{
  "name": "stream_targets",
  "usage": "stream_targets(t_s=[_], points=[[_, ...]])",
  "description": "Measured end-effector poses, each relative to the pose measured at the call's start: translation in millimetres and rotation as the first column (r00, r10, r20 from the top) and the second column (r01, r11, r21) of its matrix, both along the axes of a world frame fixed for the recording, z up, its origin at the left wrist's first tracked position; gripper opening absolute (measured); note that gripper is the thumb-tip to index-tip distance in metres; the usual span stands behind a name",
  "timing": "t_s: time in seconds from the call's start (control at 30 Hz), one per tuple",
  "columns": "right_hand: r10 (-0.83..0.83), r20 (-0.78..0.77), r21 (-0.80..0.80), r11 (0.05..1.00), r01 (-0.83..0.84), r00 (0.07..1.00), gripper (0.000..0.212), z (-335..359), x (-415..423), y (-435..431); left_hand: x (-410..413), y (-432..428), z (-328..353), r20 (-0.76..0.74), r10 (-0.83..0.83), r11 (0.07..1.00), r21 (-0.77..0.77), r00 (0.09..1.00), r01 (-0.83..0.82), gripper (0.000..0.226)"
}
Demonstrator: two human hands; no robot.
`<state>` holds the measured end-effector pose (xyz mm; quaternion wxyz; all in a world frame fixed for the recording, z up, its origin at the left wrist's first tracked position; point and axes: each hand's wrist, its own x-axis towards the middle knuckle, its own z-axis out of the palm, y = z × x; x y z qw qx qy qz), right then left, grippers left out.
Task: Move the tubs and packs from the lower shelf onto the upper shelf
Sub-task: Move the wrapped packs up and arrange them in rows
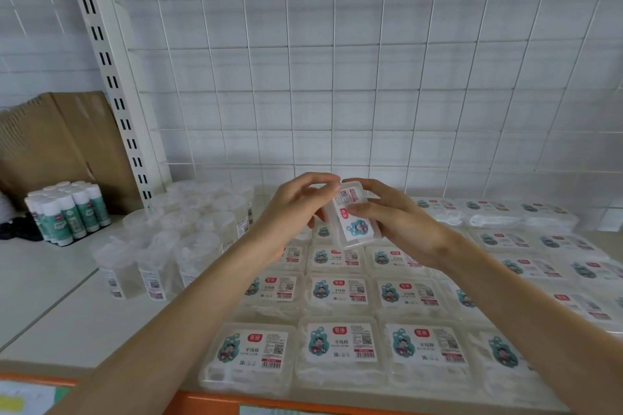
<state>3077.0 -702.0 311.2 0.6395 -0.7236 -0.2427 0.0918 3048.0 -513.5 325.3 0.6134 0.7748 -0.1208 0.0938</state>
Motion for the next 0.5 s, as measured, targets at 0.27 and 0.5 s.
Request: stream_targets(t_s=[0.27,0.5], points=[[-0.096,-0.041,0.191,0.976,0.102,0.995,0.050,-0.4,3.4,0.6,-0.2,-0.9,0.1,-0.072,-0.002,0.994,0.112,0.997,0.010,0.027],[-0.228,0.162,-0.021,0.972,0.234,0.960,0.055,-3.1,1.9,-1.5,-0.4,-2.7,-2.3,-0.048,0.026,0.989,0.147,0.999,-0.019,0.023]])
